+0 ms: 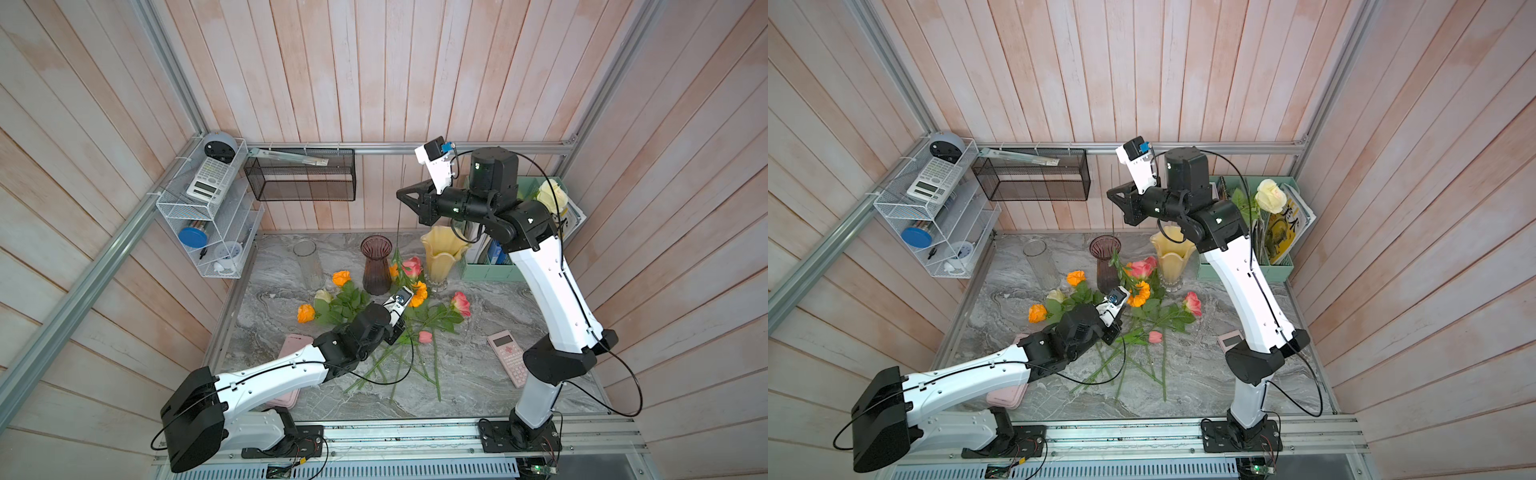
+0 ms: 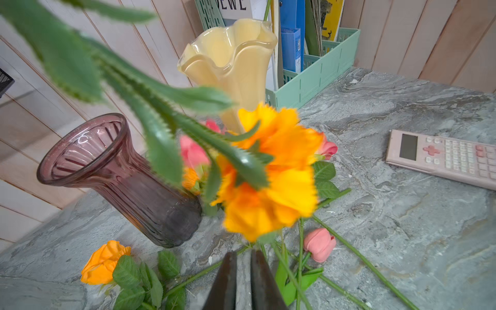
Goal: Arrange the flowers in different vases according to their colors
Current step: Pick up the flower at the center of the board, then place the flower at the center of the board.
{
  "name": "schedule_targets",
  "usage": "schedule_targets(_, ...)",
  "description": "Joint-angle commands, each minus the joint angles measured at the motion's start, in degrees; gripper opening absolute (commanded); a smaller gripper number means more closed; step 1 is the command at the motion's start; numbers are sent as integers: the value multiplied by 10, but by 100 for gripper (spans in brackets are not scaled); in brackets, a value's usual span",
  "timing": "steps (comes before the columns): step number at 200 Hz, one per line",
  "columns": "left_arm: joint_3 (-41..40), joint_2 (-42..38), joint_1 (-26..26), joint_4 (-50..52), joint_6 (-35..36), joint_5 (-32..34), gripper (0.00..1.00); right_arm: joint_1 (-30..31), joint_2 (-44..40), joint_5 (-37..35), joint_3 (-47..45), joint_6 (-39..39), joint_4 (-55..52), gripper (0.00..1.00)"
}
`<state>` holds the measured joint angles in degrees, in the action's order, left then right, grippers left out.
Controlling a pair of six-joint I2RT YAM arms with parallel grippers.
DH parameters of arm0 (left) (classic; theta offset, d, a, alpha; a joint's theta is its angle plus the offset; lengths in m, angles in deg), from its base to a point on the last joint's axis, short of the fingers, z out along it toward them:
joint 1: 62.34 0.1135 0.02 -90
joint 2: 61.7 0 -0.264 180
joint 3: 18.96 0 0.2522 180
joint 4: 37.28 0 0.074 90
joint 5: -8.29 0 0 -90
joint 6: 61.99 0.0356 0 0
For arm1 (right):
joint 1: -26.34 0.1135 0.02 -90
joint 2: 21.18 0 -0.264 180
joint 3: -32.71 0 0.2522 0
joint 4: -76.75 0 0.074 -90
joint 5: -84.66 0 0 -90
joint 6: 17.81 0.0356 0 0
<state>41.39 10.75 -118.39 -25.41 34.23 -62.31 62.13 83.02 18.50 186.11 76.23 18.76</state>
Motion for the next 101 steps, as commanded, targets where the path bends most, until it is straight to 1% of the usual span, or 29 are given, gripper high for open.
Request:
schedule_targets(1, 1, 1, 0, 1, 5, 7, 15, -5, 4, -20, -17, -8, 26, 0)
schedule_targets(27, 0, -13, 0, 0, 5, -3, 12, -11, -2, -57, -23, -13, 26, 0)
schedule_targets(44, 0, -15, 0, 3, 8, 6, 10, -19, -12, -61, -27, -13, 30, 0)
schedule_targets(71, 1, -9, 0, 7, 5, -1, 10, -28, -36, -73, -30, -19, 18, 0)
schedule_targets(80, 1, -8, 0, 9, 0, -13, 16, -33, -49, -86, -35, -22, 9, 0)
schedule_targets(95, 6, 0, 0, 24, -12, -50, 31, -42, -77, -102, -61, -23, 1, 0)
schedule_targets(101, 12, 6, 0, 41, -19, -61, 34, -48, -92, -109, -75, -22, 0, 0)
